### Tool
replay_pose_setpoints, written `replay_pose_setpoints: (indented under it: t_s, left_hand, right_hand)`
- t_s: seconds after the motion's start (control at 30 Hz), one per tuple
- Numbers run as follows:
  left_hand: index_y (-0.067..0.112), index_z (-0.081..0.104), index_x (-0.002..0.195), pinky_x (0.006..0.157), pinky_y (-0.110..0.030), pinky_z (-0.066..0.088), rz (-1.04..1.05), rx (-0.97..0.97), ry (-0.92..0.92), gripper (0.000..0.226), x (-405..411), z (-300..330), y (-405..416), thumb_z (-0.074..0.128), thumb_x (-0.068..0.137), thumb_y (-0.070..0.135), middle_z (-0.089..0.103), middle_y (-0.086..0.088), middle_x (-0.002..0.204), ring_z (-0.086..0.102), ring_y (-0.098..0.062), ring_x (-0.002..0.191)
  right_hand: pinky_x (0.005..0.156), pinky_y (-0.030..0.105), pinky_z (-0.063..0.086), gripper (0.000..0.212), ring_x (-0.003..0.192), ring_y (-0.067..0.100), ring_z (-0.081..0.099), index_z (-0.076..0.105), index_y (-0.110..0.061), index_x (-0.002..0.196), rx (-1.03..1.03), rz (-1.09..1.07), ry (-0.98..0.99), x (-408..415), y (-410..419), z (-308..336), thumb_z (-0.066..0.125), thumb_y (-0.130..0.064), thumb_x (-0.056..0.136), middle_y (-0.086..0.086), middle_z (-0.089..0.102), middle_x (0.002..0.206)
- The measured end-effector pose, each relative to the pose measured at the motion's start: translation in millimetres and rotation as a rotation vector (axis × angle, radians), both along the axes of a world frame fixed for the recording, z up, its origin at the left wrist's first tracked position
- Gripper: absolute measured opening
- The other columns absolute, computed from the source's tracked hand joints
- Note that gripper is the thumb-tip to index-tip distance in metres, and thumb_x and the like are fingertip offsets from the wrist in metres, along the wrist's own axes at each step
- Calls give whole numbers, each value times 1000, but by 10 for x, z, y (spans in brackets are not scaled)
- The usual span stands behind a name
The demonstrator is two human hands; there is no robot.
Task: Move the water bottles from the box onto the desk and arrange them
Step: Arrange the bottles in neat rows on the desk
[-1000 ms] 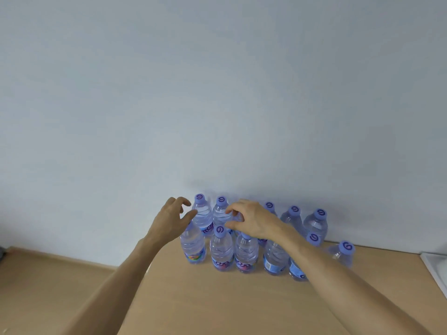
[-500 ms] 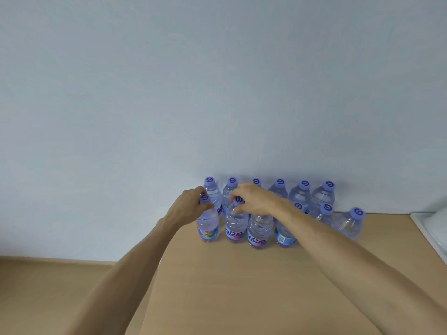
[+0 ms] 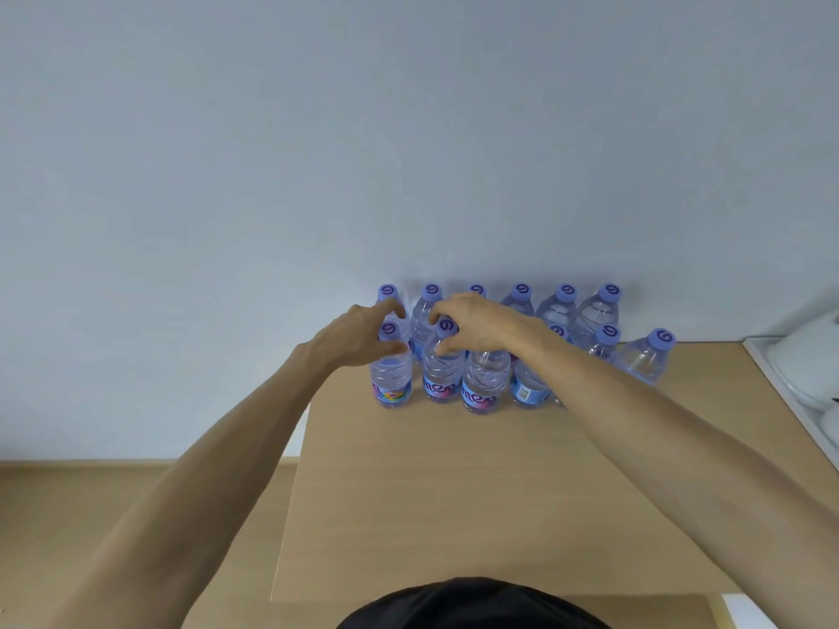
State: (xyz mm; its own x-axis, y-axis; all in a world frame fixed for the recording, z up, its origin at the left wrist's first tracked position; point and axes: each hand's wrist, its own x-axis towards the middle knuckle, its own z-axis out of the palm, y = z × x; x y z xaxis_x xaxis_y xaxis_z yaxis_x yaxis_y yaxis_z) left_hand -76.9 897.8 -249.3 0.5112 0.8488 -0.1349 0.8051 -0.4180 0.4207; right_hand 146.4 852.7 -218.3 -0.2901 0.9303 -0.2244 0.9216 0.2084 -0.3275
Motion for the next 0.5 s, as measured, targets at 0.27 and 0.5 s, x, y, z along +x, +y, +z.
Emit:
replay_pose_setpoints:
  t_s: [0.27,0.5]
  left_hand:
    - [26,58,98,54,-28,40,38,53,-75,19,-97,-29,12,66,84,36,57,1,75,55,-22,69]
    - [26,57,103,53,-27,35,21,69,-60,20,-51,-31,-3,65,86,34,59,-5,84,53,-23,70]
  right_hand:
    - [86,43,50,34,101,23,57,61,-15,119,19,27,-24,-23,-29,50,68,-28,88,5,59,115]
    - [84,39,49,29,96,16,54,61,-24,118,0,86,12,-18,-25,39,63,-14,91,-5,55,112]
